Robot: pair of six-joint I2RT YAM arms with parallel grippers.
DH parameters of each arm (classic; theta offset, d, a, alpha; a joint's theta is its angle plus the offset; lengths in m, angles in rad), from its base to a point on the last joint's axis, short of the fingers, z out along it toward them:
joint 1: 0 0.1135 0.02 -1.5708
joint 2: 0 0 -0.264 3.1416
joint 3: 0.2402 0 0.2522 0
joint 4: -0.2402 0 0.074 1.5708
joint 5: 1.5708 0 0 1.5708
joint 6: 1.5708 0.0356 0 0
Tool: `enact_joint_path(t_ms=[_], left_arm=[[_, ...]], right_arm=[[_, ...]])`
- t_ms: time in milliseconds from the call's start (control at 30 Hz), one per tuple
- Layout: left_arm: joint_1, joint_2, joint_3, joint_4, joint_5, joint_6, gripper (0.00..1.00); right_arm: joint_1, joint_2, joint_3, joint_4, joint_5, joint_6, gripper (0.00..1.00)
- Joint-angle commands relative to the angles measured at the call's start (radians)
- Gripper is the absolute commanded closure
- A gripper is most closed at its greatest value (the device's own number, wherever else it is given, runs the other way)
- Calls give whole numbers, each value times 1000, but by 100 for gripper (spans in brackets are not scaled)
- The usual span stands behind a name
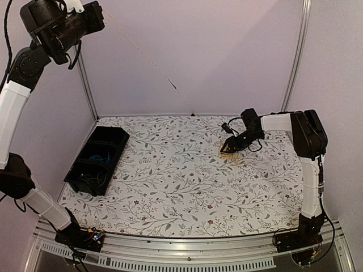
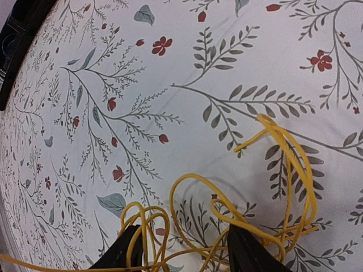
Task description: Untangle the cables
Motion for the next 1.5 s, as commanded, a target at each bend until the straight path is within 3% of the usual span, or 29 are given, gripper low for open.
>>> enact_joint_path(t_ms=[0, 167, 367, 633, 900, 1067, 1300, 1467], left_arm=[[15, -21, 54, 77, -21, 34, 100], [14, -28, 53, 92, -13, 49, 100], [18, -39, 4, 85, -26, 52, 100], [29, -35, 67, 113, -177, 158, 100], [32, -26, 59, 119, -107, 128, 100], [32, -12, 92, 127, -88, 162, 100], [37, -10, 91, 133, -87, 187, 100], [47, -1, 90, 99, -87, 198, 100]], right_arm=[[-54, 6, -47, -148, 139, 8, 44], [-88, -21, -67, -157, 157, 10, 41], [-95, -86, -36, -206, 35, -39, 38], [-133, -178, -79, -225, 177, -159, 37], [-226, -108, -106, -169, 224, -143, 40], [-215, -135, -112, -156, 160, -152, 41], [-213, -105, -117, -161, 251, -131, 44], [-220, -156, -116, -176, 180, -130, 45]])
